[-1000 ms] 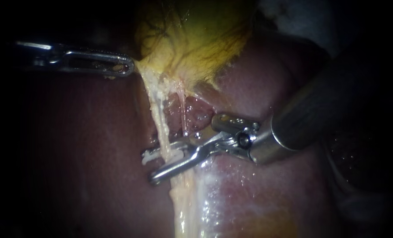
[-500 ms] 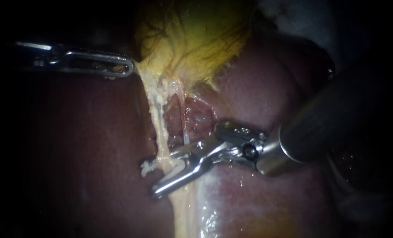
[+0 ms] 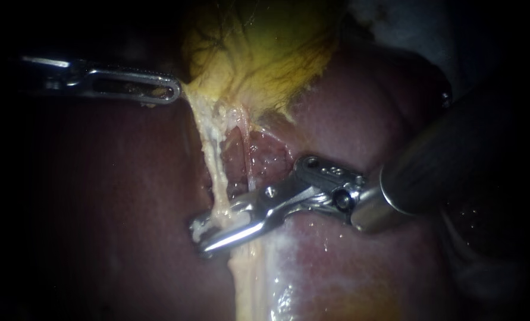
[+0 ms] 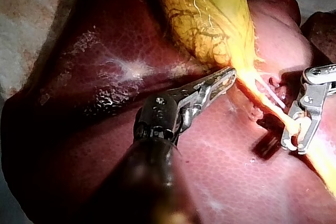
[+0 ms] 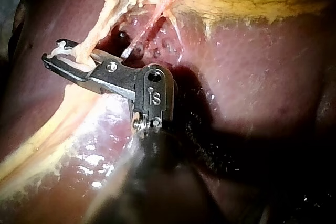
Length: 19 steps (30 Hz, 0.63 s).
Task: Clipping first clip left tube
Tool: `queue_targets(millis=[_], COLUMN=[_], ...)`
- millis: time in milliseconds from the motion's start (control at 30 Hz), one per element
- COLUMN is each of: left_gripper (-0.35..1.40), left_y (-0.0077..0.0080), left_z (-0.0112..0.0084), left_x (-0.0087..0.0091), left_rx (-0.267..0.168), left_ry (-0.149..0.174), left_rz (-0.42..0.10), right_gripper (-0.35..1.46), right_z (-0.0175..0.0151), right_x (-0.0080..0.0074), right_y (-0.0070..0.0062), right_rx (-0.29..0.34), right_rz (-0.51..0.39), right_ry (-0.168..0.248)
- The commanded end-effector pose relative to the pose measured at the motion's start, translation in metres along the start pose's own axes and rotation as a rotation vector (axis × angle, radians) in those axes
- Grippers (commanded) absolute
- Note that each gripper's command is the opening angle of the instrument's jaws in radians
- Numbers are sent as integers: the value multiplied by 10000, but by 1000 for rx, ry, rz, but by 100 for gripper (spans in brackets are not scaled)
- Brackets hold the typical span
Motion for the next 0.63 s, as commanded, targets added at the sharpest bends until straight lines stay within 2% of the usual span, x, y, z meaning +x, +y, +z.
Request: queue_targets(millis=[33,100,200,333,633], left_gripper=[-35,-35,-35,-35,-35], left_y=[0,0,0,0,0], left_z=[0,0,0,0,0], left_x=[0,0,0,0,0], left_rx=[0,0,0,0,0], left_ry=[0,0,0,0,0], left_rz=[0,0,0,0,0], right_gripper=[-18,-35,-35,-35,-35], right_z=[0,0,0,-3,-3], right_x=[0,1,1,1,1], right_y=[0,0,3,4,3], right_rx=[1,1,-11,-36,-37], right_rz=[-1,0,0,3,3], right_ry=[0,0,-7,-40,-43])
